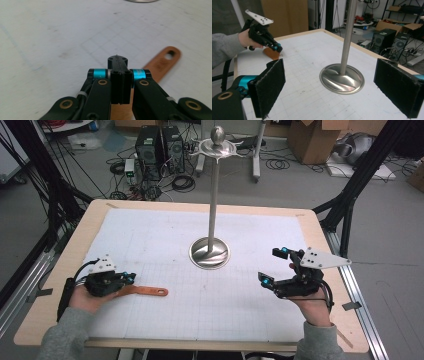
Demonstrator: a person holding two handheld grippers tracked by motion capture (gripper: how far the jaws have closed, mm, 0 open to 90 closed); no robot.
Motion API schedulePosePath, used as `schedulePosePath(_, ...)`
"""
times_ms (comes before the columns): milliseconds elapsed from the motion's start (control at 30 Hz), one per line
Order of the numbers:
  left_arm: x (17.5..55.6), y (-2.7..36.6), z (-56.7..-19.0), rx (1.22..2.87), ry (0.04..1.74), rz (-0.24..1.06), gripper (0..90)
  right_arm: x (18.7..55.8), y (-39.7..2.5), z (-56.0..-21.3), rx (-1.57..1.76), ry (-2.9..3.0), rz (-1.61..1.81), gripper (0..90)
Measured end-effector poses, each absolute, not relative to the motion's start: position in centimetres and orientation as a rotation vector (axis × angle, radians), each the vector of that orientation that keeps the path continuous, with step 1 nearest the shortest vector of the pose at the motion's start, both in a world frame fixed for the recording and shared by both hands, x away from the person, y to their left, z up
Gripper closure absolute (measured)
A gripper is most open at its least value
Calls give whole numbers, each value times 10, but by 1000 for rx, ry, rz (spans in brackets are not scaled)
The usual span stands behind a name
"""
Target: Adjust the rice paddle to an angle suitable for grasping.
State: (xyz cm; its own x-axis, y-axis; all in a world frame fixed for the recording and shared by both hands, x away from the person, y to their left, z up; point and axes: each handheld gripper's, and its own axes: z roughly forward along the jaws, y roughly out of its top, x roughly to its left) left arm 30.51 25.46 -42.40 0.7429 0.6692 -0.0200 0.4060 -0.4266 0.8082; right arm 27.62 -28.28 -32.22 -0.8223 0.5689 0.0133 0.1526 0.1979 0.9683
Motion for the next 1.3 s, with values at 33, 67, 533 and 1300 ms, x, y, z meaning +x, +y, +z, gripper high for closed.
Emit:
schedulePosePath(33,300,251,-424,2088,782,377,895,277,-283,-322,665,2128,1659,90)
schedulePosePath(67,295,250,-423,2096,761,363,895,277,-283,-322,667,2129,1658,90)
schedulePosePath(533,281,224,-436,2160,661,248,895,276,-281,-321,656,2139,1652,90)
schedulePosePath(1300,305,210,-444,2171,713,258,895,275,-287,-322,672,2135,1659,90)
